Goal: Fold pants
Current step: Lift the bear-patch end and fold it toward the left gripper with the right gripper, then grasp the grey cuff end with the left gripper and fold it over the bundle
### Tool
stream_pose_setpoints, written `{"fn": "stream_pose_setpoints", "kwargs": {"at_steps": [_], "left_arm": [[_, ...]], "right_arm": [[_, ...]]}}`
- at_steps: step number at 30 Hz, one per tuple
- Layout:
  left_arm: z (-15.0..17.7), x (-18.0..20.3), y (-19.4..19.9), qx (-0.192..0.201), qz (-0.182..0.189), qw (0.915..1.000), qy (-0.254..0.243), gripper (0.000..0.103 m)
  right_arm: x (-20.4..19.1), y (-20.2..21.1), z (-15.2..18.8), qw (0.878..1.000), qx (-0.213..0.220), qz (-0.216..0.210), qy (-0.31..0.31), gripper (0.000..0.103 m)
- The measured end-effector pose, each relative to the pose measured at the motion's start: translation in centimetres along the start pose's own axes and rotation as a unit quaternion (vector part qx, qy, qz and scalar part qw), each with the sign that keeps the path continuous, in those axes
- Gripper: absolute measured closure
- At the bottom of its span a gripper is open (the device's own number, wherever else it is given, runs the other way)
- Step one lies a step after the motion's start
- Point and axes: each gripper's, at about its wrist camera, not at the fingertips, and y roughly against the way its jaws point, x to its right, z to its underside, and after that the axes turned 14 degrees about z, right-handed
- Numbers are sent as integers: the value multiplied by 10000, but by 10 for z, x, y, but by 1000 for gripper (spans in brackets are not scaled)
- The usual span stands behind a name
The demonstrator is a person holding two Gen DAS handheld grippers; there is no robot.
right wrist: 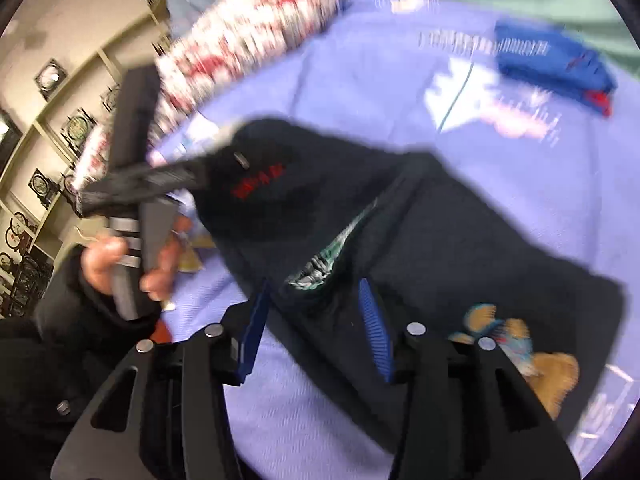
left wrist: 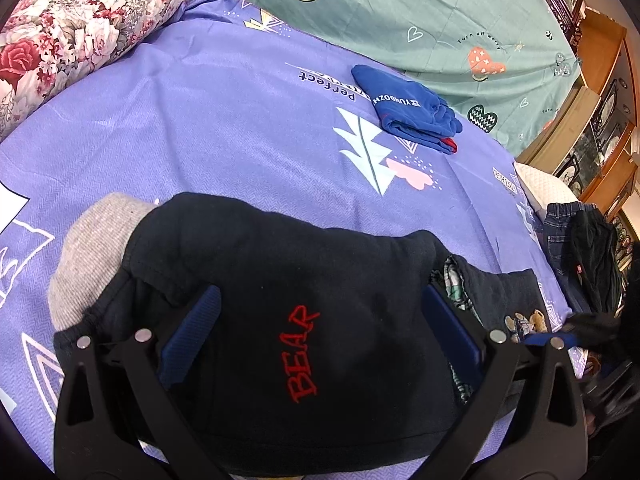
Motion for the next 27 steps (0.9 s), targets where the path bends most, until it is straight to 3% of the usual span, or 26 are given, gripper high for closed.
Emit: {"fn": "stream_pose_setpoints", "kwargs": {"at_steps": [2, 4, 8, 11, 15, 16, 18, 20, 22, 24, 26, 27], "left_arm": [[0, 0, 1, 26, 15, 10000, 5, 2], [0, 0, 0, 23, 4, 10000, 10, 2], [1, 0, -1, -2, -38, 10000, 9, 2], [1, 1, -2, -16, -86, 10000, 4, 2], [0, 1, -1, 14, -33, 10000, 35, 2], [0, 0, 3, 66, 22, 10000, 69, 2], [2, -3, 18, 273, 111, 9991, 313, 2], [6, -7, 37, 357, 193, 9966, 715, 2], [11, -11, 63, 356, 286, 9931, 1078, 2], [17, -16, 83, 293, 154, 9894, 1411, 2], [23, -26, 88, 154, 294, 9826, 1830, 2], [28, -33, 83, 24, 398, 9751, 2181, 2]], "right_arm": [[18, 26, 4, 9989, 257, 353, -148, 56], [53, 41, 14, 9950, 156, 794, -580, 56], [93, 17, 56, 9872, -822, 1079, -838, 56], [90, 22, 65, 9896, -567, 1102, -733, 57], [101, 48, 43, 9901, 52, 977, -1003, 54], [107, 48, 38, 9894, 120, 966, -1080, 49], [127, 25, 31, 9867, -72, 1017, -1263, 42], [154, -8, 39, 9833, -521, 705, -1596, 36], [153, -3, 40, 9866, -324, 510, -1516, 26], [146, 10, 39, 9902, -46, 556, -1280, 25], [145, 22, 40, 9894, 519, 228, -1339, 17], [154, 28, 41, 9854, 799, 104, -1501, 13]]}}
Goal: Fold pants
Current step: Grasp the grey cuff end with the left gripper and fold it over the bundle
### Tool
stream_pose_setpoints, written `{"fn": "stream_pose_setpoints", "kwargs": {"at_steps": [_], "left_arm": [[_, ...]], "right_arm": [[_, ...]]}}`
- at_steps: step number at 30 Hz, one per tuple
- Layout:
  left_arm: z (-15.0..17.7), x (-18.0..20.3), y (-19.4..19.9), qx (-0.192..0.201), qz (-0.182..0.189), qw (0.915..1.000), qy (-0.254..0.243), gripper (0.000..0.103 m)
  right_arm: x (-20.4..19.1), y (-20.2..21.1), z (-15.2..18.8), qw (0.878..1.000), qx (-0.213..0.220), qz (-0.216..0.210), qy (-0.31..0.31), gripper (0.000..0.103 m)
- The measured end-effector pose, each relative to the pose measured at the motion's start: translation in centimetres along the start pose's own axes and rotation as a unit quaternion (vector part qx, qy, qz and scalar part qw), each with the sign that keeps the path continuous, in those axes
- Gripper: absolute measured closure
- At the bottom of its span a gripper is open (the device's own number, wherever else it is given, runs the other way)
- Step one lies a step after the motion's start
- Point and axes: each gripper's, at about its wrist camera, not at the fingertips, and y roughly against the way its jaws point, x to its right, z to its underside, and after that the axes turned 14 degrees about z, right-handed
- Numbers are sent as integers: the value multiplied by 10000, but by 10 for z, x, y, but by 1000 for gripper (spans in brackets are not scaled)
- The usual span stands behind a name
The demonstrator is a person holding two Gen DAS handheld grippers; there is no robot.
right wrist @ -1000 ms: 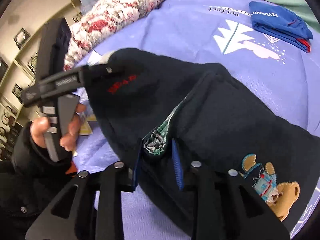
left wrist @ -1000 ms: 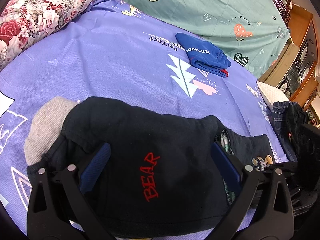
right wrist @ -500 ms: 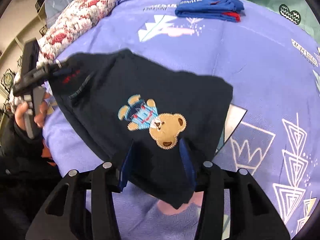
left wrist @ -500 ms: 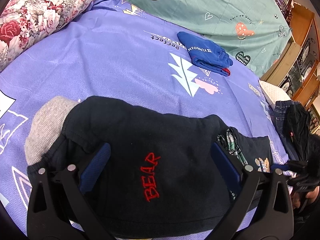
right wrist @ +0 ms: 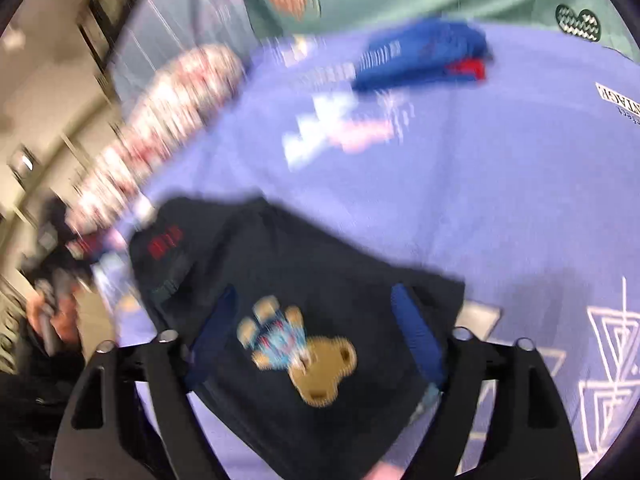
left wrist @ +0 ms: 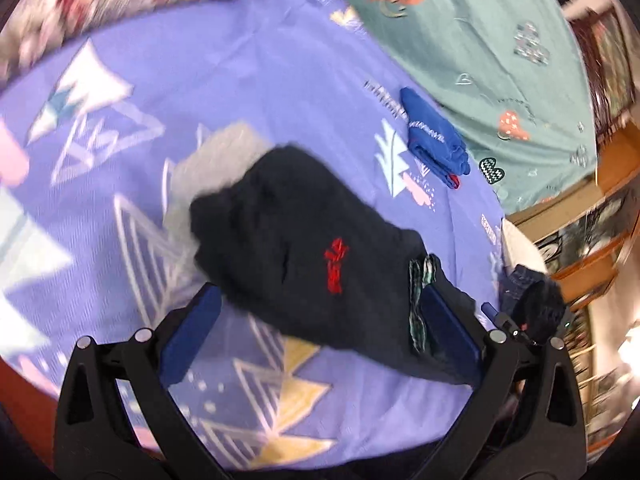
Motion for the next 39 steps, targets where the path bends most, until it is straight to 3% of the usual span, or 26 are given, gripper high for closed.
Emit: {"fn": "stream_pose_setpoints", "kwargs": {"at_steps": [2, 6, 10, 16, 18, 20, 21, 24, 26, 29, 32, 34, 35, 36, 37, 39], "left_arm": [[2, -9, -9, -142, 117, 9993, 334, 2], [-2, -13, -25, -26, -137, 9984, 544, 2], [-18, -22, -35, 324, -56, 9954, 904, 2], [-27, -20, -48, 714, -129, 9910, 1123, 3], [-25, -16, -53, 601, -88, 9930, 1012, 23], [-21, -19, -51, 701, -417, 9909, 1066, 67], [-20, -22, -50, 749, -510, 9899, 1089, 77], [-17, -24, -45, 856, -405, 9895, 1095, 80], [-14, -12, -43, 974, -493, 9905, 841, 84], [-5, 44, -40, 1178, -806, 9893, -314, 85], [20, 125, -51, 1065, -868, 9719, -1910, 86], [48, 176, -72, 708, -708, 9530, -2858, 86], [63, 193, -86, 462, -629, 9437, -3215, 86], [83, 210, -110, 9, -615, 9289, -3652, 84], [98, 218, -131, -400, -594, 9170, -3923, 77], [123, 216, -178, -1264, -617, 8991, -4145, 70]], "right_arm": [[16, 3, -1, 9985, 285, -196, -428, 4], [44, -11, -5, 9916, -33, -432, -1222, 3], [36, -9, -8, 9928, 21, -482, -1093, 3], [26, 3, -6, 9961, 334, -98, -813, 1], [28, 5, -6, 9955, 442, -45, -834, 1], [32, 5, -6, 9947, 458, -84, -921, 1], [34, 3, -6, 9942, 409, -78, -988, 1], [40, -4, -6, 9932, 183, -195, -1135, 1], [44, -6, -5, 9918, 81, -302, -1242, 1], [53, -5, -5, 9884, 76, -372, -1473, 1], [63, 2, -4, 9842, 243, -315, -1726, 1], [68, 6, -5, 9820, 354, -274, -1837, 1], [71, 7, -4, 9808, 396, -250, -1894, 1], [75, 9, -4, 9792, 429, -234, -1969, 1], [77, 9, -4, 9780, 445, -225, -2026, 1], [82, 11, -2, 9760, 470, -144, -2120, 1]]}}
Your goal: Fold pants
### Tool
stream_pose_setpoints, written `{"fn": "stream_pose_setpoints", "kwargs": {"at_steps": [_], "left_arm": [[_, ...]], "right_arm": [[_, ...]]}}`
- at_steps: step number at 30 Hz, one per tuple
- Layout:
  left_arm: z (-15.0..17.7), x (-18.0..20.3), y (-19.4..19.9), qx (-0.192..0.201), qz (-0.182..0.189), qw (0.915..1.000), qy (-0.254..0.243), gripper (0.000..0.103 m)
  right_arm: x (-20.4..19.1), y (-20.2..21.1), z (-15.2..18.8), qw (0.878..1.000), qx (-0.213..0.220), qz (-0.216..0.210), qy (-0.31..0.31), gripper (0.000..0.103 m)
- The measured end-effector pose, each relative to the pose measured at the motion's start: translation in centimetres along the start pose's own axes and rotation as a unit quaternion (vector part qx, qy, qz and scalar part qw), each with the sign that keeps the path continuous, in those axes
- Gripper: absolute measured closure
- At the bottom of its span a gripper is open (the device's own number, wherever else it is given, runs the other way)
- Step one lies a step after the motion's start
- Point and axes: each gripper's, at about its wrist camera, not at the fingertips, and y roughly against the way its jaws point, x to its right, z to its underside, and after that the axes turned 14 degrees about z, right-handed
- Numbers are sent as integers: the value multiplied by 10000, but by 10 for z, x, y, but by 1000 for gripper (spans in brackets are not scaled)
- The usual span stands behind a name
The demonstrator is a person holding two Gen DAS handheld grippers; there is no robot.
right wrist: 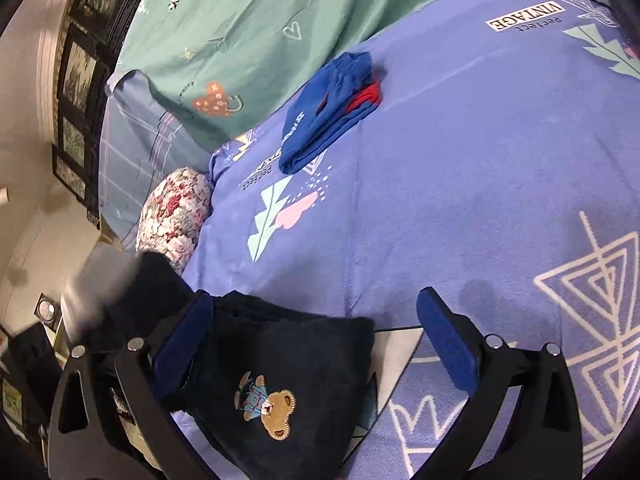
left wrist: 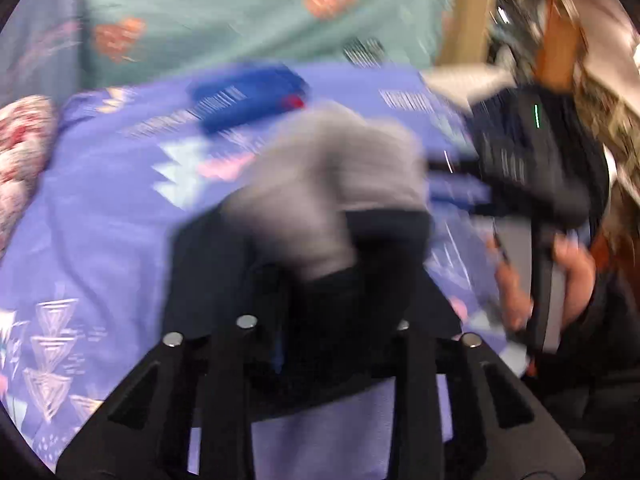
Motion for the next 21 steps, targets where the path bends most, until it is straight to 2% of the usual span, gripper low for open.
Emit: {"fn": "stream_pose_setpoints", "kwargs": {"at_steps": [2, 3, 4, 5, 6, 7, 8, 9, 13, 17, 19, 21], "left_arm": [[7, 2, -32, -584, 116, 9982, 43, 70], [9, 3, -32, -516, 75, 9986, 0, 69], [8, 3, -24, -398, 189, 9990, -1, 62], [7, 1, -18, -345, 357, 9988, 56, 48], [7, -3, -9, -304, 578, 9977, 183, 42], [7, -6, -3, -273, 731, 9966, 278, 27], [7, -10, 4, -205, 945, 9946, 381, 8], [8, -12, 15, -97, 1081, 9930, 464, 3], [12, -7, 38, 148, 1018, 9941, 355, 2], [20, -24, 30, -10, 1007, 9925, 691, 2], [26, -31, 21, -111, 1074, 9905, 857, 2], [28, -31, 19, -101, 1062, 9909, 815, 2]], "right_arm": [[3, 4, 0, 9999, 44, 72, -61, 1], [3, 6, 1, 9999, 30, 107, -26, 1], [2, 8, 3, 9999, -19, 122, 38, 1], [2, 9, 4, 9999, -76, 126, 69, 1], [1, 10, 7, 9997, -219, 71, 110, 1], [1, 11, 10, 9993, -345, -12, 119, 1], [0, 12, 13, 9987, -482, -114, 111, 1], [-2, 13, 17, 9974, -669, -246, 101, 1], [-23, 16, 36, 9887, -1319, -651, 297, 1], [-39, 11, 47, 9831, -1682, -504, 515, 1], [-44, 5, 50, 9822, -1734, -454, 552, 1], [-52, 1, 49, 9821, -1729, -386, 645, 1]]}}
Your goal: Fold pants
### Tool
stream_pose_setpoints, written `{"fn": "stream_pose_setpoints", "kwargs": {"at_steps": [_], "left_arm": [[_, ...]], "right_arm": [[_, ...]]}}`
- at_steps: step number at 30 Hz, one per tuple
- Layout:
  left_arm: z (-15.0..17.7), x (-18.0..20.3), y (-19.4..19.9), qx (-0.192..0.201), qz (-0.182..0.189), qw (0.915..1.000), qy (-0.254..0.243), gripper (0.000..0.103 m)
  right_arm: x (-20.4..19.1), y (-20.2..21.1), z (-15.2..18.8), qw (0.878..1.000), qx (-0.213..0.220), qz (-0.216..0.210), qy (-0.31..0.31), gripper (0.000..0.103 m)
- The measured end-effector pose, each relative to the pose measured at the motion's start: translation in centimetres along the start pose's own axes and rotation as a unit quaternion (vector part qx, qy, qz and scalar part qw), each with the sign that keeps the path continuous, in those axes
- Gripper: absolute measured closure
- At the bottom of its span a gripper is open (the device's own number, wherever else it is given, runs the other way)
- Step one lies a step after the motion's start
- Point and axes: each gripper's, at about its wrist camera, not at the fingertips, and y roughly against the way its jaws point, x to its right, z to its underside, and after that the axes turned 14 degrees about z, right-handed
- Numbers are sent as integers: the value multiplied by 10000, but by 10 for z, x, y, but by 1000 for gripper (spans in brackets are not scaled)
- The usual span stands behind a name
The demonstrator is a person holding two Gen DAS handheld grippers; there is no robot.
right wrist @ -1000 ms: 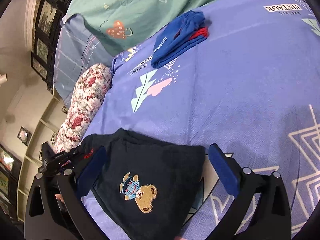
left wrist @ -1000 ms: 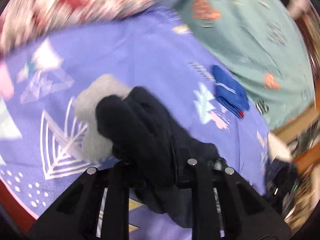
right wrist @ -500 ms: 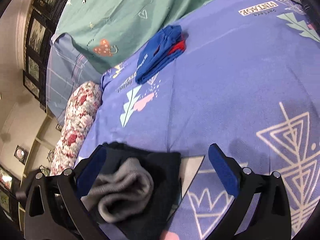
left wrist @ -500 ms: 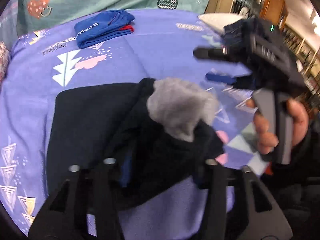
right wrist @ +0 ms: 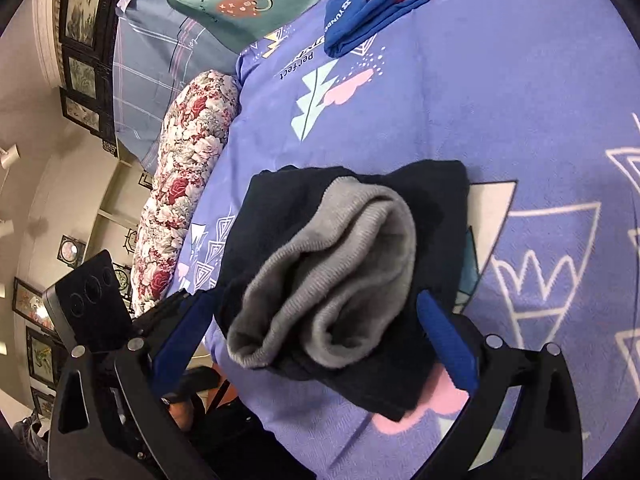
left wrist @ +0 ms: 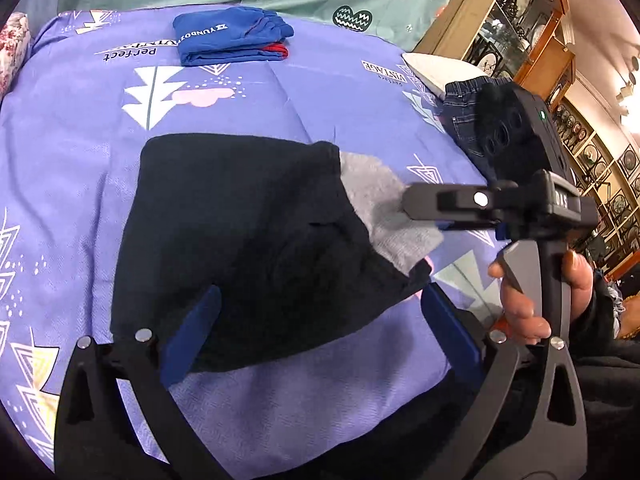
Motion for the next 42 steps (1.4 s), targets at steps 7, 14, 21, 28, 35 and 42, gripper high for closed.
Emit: {"fn": "stream_pose_setpoints", "kwargs": {"at_steps": [7, 14, 21, 28, 35, 42], "left_arm": [[4, -3, -6, -34, -80, 9999, -84, 2], [-4, 13, -7, 66, 112, 9993, -354, 2], [-9, 32, -45, -476, 78, 9962, -719, 2], [-4, 20, -7, -121, 440, 9976, -525, 2], [13, -16, 3, -20, 836, 9964, 105, 2], [21, -13, 0, 176, 904, 9956, -158, 2]], "right_arm": [[-26, -19, 2, 9941, -20, 724, 811, 36], [-44, 17, 6, 9895, 569, 501, 1234, 60], [-14, 37, -1, 9889, 567, 1183, 700, 44], [12, 40, -1, 9891, 456, 1352, 370, 31], [-42, 69, -28, 9880, 1083, 462, 1003, 28], [-27, -15, -50, 9892, -129, 1302, 665, 20]]}}
